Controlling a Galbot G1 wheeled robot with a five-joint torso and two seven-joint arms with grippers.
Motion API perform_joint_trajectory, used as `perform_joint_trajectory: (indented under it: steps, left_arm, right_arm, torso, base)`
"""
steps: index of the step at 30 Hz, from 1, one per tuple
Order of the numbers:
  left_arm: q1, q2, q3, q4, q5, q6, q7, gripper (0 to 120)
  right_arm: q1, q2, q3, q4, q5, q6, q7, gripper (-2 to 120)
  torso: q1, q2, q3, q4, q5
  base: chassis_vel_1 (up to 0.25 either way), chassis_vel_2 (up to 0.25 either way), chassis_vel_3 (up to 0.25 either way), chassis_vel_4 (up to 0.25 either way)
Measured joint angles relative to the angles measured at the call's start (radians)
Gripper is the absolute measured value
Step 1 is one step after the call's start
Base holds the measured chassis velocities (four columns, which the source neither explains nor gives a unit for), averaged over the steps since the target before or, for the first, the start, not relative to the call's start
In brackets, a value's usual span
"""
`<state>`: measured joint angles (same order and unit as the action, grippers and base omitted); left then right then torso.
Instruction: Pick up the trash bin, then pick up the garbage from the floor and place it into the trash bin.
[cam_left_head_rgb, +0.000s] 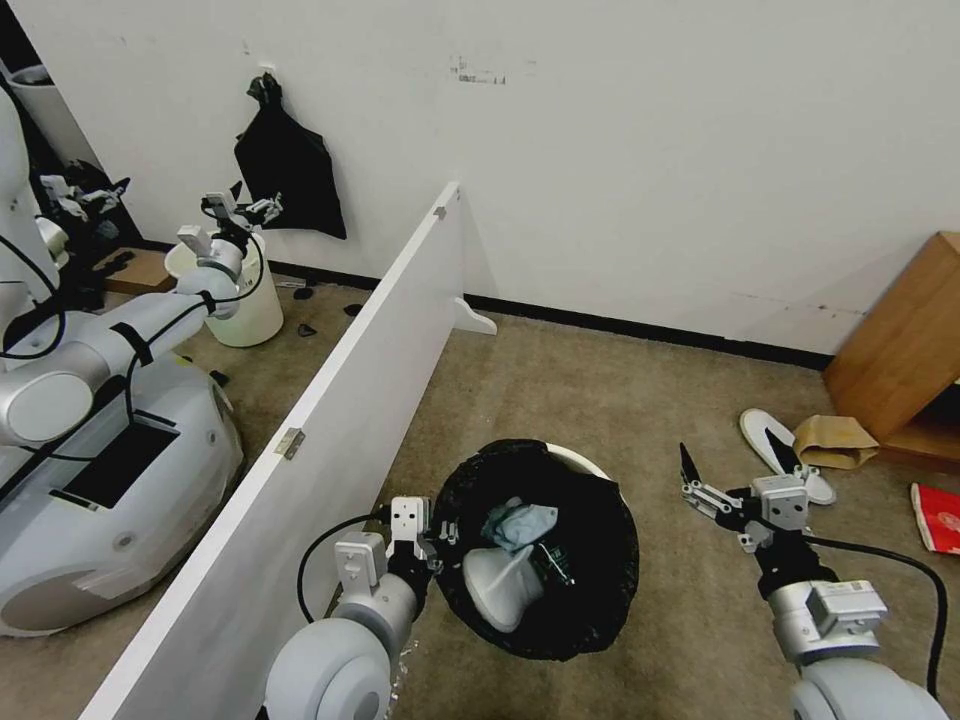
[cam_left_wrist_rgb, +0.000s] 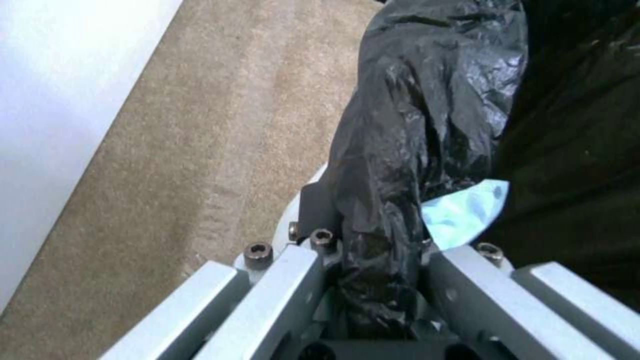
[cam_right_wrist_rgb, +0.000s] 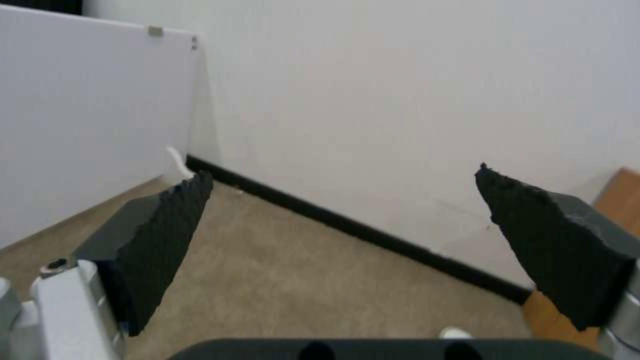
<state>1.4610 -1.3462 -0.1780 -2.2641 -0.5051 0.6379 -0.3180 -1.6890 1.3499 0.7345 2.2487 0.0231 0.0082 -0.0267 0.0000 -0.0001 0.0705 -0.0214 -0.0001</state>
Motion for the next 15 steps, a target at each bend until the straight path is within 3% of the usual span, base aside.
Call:
perform_joint_trajectory:
  steps: [15]
  left_arm:
    - [0.000,-0.019,0.004,0.005,0.015,-0.001,0.012,2]
  right_arm:
    - [-0.021,0.054,0.058,0.005,-0.059,0.079,-0.028,100]
  torso:
    - [0.000,0.000,0.000,-0.0002,0.0001]
  base:
    - [0.000,0.000,0.000,0.000]
